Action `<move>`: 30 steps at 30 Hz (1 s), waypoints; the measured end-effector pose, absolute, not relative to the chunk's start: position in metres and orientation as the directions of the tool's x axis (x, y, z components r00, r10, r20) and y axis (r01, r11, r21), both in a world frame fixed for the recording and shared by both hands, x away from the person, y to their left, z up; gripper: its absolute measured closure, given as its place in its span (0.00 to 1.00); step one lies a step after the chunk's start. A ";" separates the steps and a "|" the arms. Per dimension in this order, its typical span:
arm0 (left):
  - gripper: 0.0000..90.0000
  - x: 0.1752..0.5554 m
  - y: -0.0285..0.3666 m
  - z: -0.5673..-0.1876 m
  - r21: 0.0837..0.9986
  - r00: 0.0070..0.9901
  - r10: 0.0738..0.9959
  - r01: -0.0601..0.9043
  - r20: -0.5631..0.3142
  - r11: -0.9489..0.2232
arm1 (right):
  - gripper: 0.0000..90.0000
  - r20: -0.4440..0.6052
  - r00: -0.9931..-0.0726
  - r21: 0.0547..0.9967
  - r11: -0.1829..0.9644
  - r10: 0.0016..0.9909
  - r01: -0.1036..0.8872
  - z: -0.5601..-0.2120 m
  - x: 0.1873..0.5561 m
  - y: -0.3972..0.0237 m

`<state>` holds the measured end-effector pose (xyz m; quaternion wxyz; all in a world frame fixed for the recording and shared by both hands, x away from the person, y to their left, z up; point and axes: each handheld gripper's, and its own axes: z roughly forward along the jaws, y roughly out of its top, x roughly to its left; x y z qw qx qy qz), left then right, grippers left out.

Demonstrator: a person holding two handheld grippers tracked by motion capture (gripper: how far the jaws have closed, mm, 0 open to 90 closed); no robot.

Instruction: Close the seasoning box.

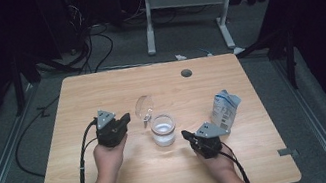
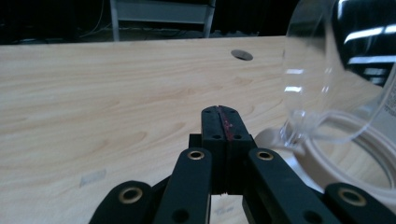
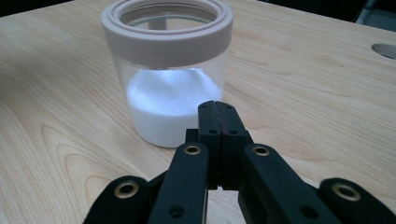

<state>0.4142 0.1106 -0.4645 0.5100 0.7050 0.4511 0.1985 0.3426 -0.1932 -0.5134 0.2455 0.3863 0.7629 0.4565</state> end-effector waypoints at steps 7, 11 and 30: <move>1.00 0.417 0.100 -0.456 0.905 0.531 0.824 0.421 -0.200 -0.052 | 1.00 -0.036 -0.603 0.884 0.307 0.797 0.352 -0.513 0.343 -0.184; 1.00 0.417 0.099 -0.456 0.906 0.531 0.822 0.421 -0.204 -0.047 | 1.00 -0.038 -0.607 0.885 0.309 0.794 0.348 -0.513 0.343 -0.180; 1.00 0.402 0.077 -0.458 0.916 0.568 0.787 0.402 -0.240 -0.011 | 1.00 -0.061 -0.611 0.879 0.332 0.789 0.341 -0.515 0.345 -0.170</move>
